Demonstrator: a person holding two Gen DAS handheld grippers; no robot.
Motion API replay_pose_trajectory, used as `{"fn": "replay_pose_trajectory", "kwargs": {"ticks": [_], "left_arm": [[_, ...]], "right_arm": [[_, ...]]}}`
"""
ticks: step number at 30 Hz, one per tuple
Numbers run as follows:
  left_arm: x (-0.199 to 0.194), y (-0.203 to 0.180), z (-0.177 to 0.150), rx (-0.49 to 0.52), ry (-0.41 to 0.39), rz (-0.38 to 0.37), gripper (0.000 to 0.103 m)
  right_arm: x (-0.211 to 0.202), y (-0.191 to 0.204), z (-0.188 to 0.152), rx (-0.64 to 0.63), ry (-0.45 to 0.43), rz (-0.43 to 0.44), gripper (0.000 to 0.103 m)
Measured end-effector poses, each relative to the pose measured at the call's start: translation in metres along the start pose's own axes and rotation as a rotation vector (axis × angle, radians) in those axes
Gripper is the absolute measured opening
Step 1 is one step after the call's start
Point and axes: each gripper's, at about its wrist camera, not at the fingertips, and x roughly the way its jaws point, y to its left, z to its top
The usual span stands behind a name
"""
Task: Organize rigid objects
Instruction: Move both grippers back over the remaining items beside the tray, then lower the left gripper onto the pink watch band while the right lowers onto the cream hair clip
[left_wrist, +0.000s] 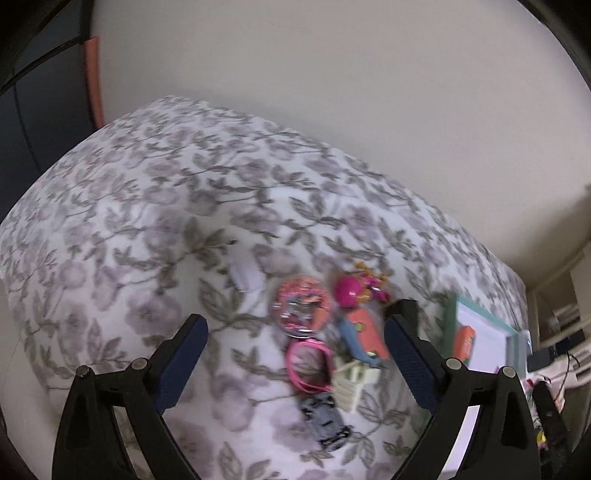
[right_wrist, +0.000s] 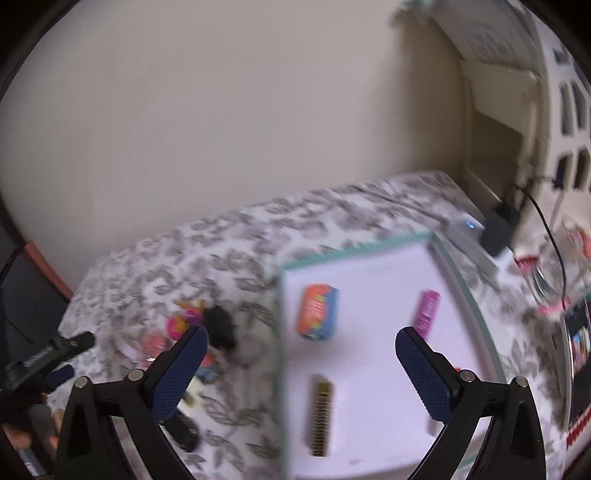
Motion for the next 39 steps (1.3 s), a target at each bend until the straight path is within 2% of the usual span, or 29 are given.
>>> {"fn": "replay_pose_trajectory", "kwargs": {"ticks": [4, 9, 14, 20, 22, 27, 39], "left_arm": [[0.006, 0.017, 0.003, -0.033, 0.044, 0.031, 0.096], [0.017, 0.027, 0.002, -0.027, 0.099, 0.089, 0.096], [0.036, 0.028, -0.002, -0.03, 0.173, 0.081, 0.096], [0.06, 0.026, -0.006, -0.033, 0.236, 0.099, 0.096], [0.07, 0.026, -0.009, -0.033, 0.267, 0.1, 0.096], [0.087, 0.026, -0.013, -0.043, 0.311, 0.099, 0.096], [0.111, 0.026, -0.025, -0.02, 0.384, 0.108, 0.096]], "right_arm": [[0.002, 0.031, 0.001, -0.062, 0.012, 0.022, 0.103], [0.021, 0.064, -0.007, -0.146, 0.078, 0.04, 0.098], [0.047, 0.088, -0.021, -0.193, 0.153, 0.064, 0.094], [0.078, 0.107, -0.043, -0.229, 0.245, 0.09, 0.091], [0.09, 0.113, -0.053, -0.247, 0.28, 0.096, 0.087], [0.11, 0.122, -0.072, -0.279, 0.348, 0.095, 0.086], [0.133, 0.132, -0.09, -0.296, 0.41, 0.13, 0.081]]}}
